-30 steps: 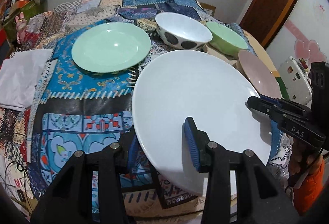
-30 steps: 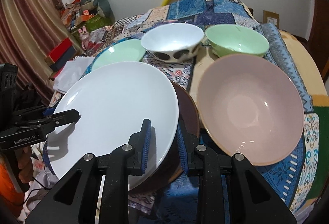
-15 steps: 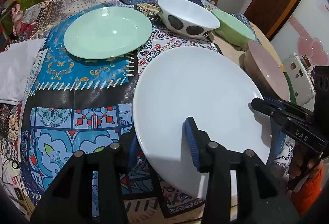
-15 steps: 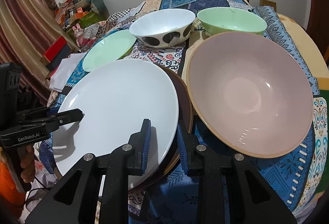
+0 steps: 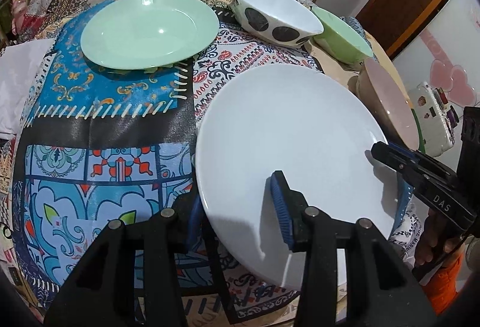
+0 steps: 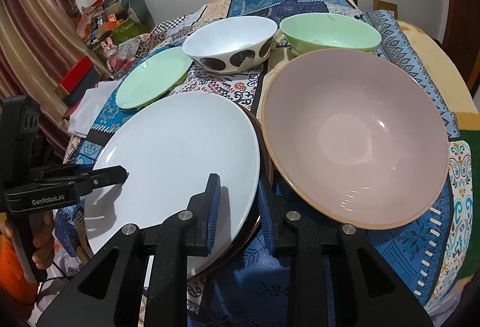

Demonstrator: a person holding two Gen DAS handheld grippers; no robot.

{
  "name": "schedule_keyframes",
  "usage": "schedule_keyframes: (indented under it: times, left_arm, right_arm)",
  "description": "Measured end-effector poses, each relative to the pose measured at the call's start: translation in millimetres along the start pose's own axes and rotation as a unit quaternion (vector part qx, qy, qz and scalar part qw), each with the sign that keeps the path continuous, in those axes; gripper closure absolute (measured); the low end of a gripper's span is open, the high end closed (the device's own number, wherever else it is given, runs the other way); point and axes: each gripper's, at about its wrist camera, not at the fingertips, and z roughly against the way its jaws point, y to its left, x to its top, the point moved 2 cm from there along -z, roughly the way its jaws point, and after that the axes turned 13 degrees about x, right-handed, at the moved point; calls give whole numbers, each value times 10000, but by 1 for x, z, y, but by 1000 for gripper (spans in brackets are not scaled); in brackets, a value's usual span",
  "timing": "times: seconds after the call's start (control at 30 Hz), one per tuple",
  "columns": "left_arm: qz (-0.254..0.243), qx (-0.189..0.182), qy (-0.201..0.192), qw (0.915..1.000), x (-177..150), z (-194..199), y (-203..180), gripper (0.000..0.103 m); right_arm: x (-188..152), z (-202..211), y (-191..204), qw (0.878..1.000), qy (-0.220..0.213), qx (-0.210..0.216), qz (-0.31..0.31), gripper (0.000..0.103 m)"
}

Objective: Organize plates and bowls

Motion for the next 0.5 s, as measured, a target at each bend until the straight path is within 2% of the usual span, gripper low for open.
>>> schedule_keyframes:
  times: [0.07, 0.23, 0.33, 0.5]
  left_arm:
    - [-130, 190, -49, 9997, 0, -2, -5, 60]
    - [-50, 119, -22, 9999, 0, -3, -2, 61]
    - [-113, 216, -54, 9997, -1, -1, -4, 61]
    - [-225, 339, -329, 9986, -1, 15, -1, 61]
  right_arm:
    - [0, 1, 0, 10000, -12, -76, 23, 79]
    - [-2, 1, -6, 9999, 36, -127, -21, 79]
    - [-2, 3, -6, 9999, 11, -118, -6, 79]
    - [-3, 9, -2, 9998, -5, -147, 105, 79]
